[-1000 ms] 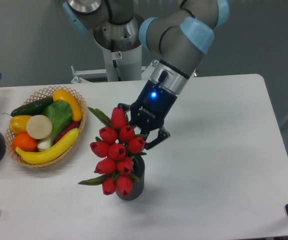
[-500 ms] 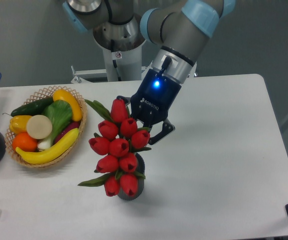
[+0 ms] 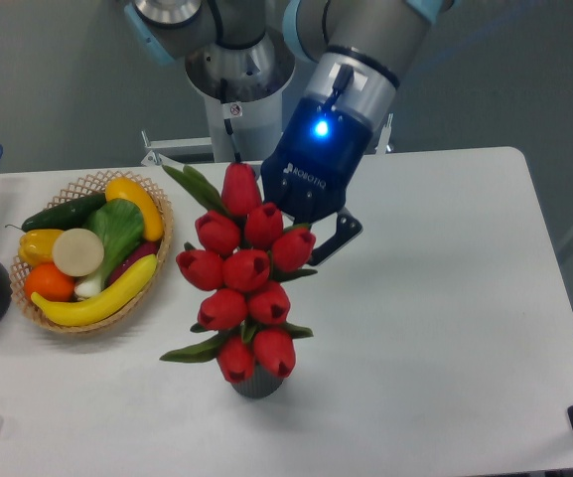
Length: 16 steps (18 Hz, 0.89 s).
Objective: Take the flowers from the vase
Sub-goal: 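Lift the gripped tulips straight up out of the grey vase, then carry the tulip bunch up and away from the vase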
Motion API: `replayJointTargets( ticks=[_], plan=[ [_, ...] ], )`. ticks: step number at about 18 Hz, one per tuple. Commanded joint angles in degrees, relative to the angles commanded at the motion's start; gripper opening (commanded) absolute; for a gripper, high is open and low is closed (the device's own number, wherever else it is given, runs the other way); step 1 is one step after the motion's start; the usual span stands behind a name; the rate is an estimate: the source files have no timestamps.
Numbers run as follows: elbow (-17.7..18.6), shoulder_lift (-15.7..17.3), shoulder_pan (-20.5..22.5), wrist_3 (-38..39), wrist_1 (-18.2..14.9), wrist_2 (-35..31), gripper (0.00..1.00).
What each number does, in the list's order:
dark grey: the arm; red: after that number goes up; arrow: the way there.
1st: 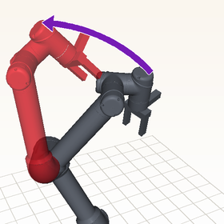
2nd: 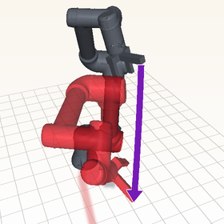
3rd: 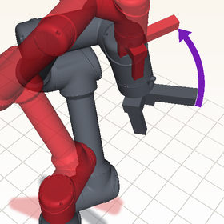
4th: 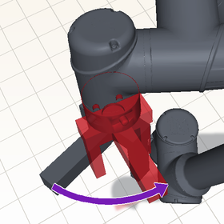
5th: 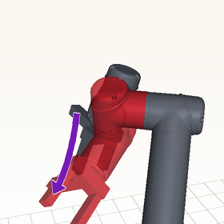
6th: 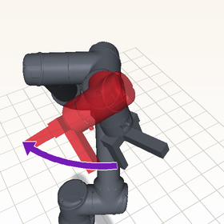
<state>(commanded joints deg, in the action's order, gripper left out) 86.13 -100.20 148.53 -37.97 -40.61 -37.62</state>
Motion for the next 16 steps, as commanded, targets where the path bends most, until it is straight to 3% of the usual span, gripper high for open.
replayJointTargets(
  ticks=[10,16],
  plan=[
    [1.1,-0.3,11.5,-2.1,0.1,-0.3,0.40],
    [2.2,-0.5,15.3,-3.4,0.0,-0.3,0.40]
  ],
)
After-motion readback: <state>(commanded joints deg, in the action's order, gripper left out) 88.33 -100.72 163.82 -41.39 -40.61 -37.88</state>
